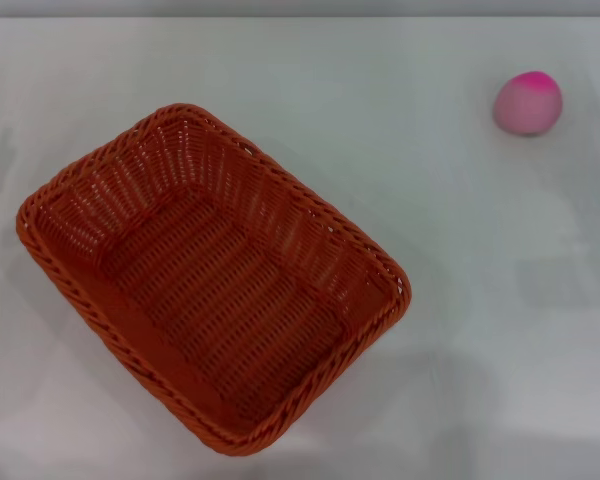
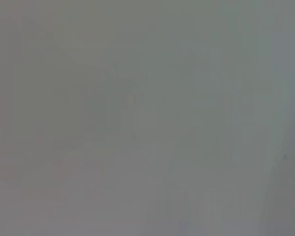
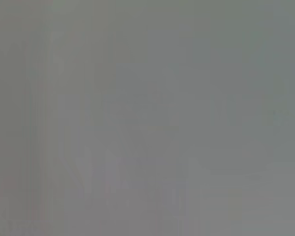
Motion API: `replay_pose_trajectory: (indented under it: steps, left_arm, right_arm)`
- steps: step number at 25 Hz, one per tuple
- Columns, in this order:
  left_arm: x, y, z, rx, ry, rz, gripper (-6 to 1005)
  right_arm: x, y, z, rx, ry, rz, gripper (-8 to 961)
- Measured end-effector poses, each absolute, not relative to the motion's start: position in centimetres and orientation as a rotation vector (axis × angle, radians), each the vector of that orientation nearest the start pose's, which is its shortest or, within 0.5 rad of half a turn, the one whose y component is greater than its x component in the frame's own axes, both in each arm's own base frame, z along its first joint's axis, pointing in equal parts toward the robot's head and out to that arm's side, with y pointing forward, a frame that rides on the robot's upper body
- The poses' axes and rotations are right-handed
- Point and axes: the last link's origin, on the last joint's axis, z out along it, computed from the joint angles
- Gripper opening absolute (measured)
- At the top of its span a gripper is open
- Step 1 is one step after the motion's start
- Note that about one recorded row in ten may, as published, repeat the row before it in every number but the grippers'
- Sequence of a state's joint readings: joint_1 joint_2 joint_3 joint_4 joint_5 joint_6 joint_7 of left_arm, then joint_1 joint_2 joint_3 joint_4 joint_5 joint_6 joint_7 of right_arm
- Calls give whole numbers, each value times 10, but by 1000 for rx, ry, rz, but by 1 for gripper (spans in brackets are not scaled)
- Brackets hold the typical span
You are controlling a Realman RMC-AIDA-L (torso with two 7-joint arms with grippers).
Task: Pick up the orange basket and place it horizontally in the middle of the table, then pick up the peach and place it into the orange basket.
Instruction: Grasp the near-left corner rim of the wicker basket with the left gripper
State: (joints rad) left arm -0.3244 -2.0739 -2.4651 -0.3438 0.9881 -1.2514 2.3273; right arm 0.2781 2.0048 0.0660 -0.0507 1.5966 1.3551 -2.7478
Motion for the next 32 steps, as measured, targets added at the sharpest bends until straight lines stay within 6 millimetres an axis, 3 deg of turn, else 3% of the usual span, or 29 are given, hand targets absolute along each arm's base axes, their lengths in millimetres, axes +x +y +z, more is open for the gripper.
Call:
replay_pose_trajectory:
  steps: [7,13,17,24,32]
  left_arm:
    - [-351,320,61,-1636,-688,-969,700]
    - [-340,327,85,-1743,-733,-990,699]
    - [-329,335,102,-1839,-866,-967,699]
    - [-299,346,128,-2059,-1074,-717,699]
    - [-269,361,130,-2337,-1167,-391,700]
  right_arm:
    - [405,261,56,-1489,586,649,826]
    - [403,263,57,-1482,578,659,825]
    - [401,267,58,-1485,571,665,825]
    - [400,269,58,-1488,569,667,825]
    - [401,269,59,-1496,561,659,825]
